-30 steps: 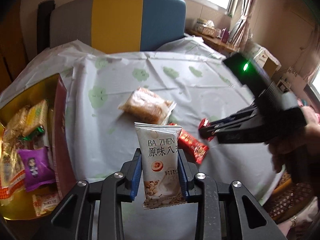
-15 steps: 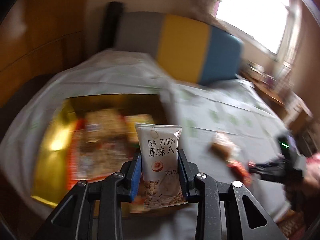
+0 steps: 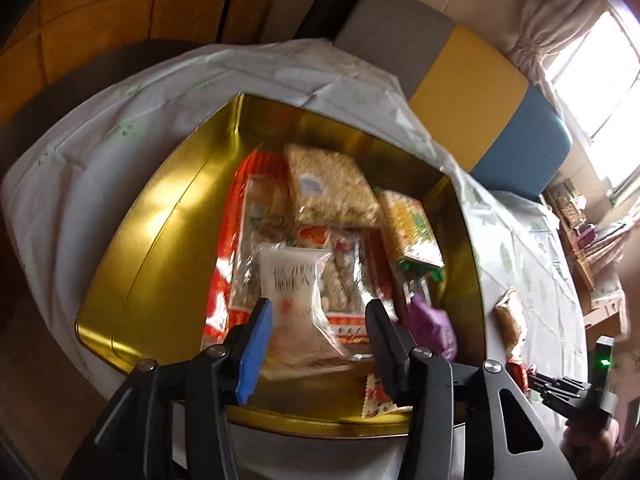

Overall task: Organize snacks
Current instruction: 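Open the left gripper to release the BA ZHEN pack in the tin, then carry the small red candy into the gold tin and open the right gripper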

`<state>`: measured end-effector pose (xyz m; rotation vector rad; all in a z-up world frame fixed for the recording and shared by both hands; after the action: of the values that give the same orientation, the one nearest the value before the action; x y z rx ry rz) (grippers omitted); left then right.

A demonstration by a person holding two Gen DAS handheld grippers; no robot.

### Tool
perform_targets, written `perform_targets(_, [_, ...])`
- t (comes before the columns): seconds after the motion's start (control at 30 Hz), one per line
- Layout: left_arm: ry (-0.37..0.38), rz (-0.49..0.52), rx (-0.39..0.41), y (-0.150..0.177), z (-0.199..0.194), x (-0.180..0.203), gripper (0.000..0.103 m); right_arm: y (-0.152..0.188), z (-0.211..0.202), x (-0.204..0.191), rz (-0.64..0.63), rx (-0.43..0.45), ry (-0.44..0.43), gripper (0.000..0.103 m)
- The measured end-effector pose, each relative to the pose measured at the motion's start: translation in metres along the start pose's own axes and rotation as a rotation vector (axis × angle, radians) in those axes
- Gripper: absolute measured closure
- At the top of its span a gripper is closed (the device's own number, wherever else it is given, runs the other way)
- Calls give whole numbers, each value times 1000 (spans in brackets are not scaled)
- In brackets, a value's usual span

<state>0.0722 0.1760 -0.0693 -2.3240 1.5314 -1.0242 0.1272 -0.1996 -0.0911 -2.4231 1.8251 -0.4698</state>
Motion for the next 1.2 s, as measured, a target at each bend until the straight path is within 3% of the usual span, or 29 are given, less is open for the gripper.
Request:
perform_targets(0.13, [-147,94,6,6,0,1,60,0,1,1,-1,0,0,82])
perform_targets(0.33, [-223,149,-1,23,-4,-4,63,0,0,1,-6,2,2,82])
perform_targets(0.53, [-219,175,70,23,-25,5,63,-1,-3,5,15,3,-7,84])
perform_targets(0.83, [-213,237,90,29,-35,23,63,-4,-5,18,65,4,-13,84])
perform_targets(1.03, [-217,243,95,32,-35,23,63,-12,-19,36,135,69,-24,84])
perform_targets(1.2, [-223,229,108,31,-38,19,63,-18,-39,28,117,127,-64,85])
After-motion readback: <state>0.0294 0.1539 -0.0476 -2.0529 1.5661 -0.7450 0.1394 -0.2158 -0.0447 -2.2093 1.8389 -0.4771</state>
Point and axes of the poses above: each gripper's, at about its wrist camera, not at the fingertips, and z roughly the way its jaws point, x to its right, y to its underside, the point moved 4 cm from there along z, roughly the way its jaws point, and after that the axes turned 9 degrees about y, right-handed, at the moved point
